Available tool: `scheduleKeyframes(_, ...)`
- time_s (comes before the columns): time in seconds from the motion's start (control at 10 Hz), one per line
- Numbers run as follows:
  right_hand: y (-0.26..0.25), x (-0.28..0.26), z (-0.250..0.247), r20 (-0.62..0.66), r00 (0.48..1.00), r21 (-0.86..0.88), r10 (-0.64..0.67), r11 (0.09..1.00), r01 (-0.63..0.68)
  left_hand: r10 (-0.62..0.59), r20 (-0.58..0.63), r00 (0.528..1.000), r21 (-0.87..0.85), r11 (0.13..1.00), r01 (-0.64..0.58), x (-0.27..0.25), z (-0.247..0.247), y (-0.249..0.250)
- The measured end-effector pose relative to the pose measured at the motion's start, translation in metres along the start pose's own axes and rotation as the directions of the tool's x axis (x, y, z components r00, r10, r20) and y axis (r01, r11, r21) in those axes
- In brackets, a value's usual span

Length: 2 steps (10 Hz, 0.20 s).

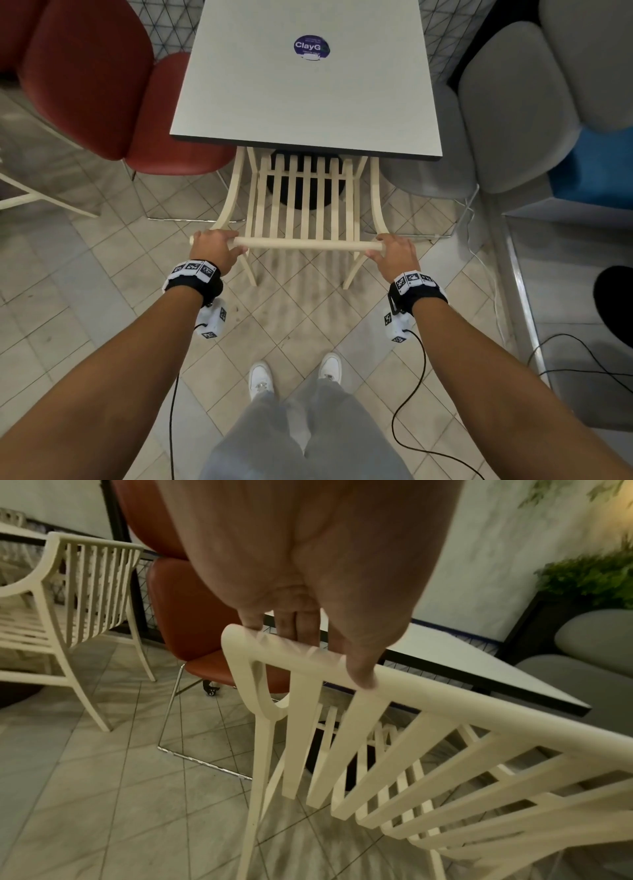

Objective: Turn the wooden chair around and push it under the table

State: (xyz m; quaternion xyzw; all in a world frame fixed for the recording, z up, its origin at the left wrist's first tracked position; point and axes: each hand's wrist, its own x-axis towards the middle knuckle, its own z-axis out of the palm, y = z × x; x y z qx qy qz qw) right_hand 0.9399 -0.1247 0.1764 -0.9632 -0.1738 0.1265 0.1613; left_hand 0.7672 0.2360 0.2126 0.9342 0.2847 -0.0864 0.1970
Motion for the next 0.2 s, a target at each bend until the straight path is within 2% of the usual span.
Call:
scheduleKeyframes(0.1,-0.005,-0.017,-0.009,-0.122,0.993,0.126,0.005,0.992,0.011,0.032,-0.125,0.992,-0.107,0.993,-0.045,-0.02,0.0,0.002)
scheduleKeyframes(0.2,0.003,-0.042,-0.006,-0.262,0.965,0.206,0.009,0.977,0.047,-0.062,-0.279,0.958,-0.284,0.959,-0.02,-0.053,0.016,-0.005)
